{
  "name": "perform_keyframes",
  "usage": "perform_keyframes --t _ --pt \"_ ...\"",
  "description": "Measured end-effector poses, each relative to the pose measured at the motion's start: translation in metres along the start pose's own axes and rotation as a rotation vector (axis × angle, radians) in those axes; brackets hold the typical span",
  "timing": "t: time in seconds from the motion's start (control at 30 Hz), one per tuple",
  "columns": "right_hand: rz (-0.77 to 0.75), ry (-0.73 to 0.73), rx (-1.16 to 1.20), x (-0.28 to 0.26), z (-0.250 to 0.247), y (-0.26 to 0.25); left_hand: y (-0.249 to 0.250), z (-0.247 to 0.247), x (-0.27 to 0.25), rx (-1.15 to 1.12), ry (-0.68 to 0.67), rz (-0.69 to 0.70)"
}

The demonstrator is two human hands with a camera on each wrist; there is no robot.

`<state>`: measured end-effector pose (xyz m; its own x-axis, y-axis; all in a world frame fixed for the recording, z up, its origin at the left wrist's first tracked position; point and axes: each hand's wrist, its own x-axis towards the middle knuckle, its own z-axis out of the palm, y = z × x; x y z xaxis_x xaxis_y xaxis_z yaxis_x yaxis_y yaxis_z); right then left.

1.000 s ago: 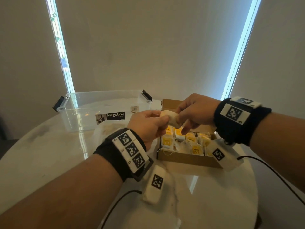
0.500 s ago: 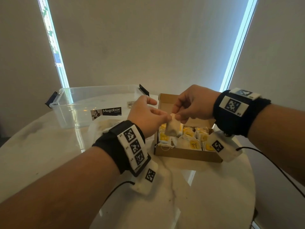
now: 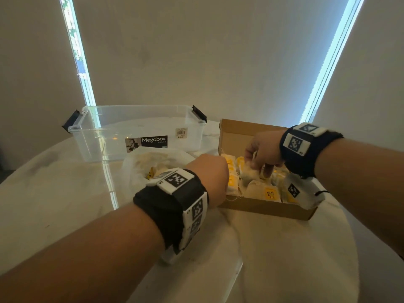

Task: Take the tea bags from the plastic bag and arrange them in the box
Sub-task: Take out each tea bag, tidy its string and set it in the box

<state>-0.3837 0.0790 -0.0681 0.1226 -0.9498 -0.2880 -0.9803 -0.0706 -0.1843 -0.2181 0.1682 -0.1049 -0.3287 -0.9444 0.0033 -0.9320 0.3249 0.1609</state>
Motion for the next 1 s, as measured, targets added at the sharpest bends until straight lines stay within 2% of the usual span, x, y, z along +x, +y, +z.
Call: perform_keyframes --t 0.1,0.33,0.47,0.67,0.87,0.93,1.0 --pt "0.012 0.058 -0.141 0.012 0.009 -0.005 -0.001 0.003 0.003 0.000 -0.009 0.001" --pt "0.086 -0.034 -0.079 0.013 0.011 -0.008 -0.003 0.003 0.005 -0.023 -0.017 0.009" --pt "0.093 -0.006 -0.143 0.013 0.020 -0.010 -0.003 0.002 0.005 -0.040 -0.033 0.014" --pt "0.106 0.050 -0.080 0.001 0.007 -0.013 -0.004 0.000 0.000 -0.126 -0.003 0.016" --pt "-0.006 0.216 -0.092 -0.029 -0.018 -0.023 -0.038 -0.044 -0.035 -0.654 0.177 -0.105" --pt "-0.083 0.253 -0.074 -0.043 -0.023 -0.039 -0.062 -0.063 -0.050 -0.658 0.292 -0.173" --pt "-0.169 0.246 -0.033 -0.055 -0.023 -0.063 -0.084 -0.072 -0.060 -0.589 0.332 -0.248"
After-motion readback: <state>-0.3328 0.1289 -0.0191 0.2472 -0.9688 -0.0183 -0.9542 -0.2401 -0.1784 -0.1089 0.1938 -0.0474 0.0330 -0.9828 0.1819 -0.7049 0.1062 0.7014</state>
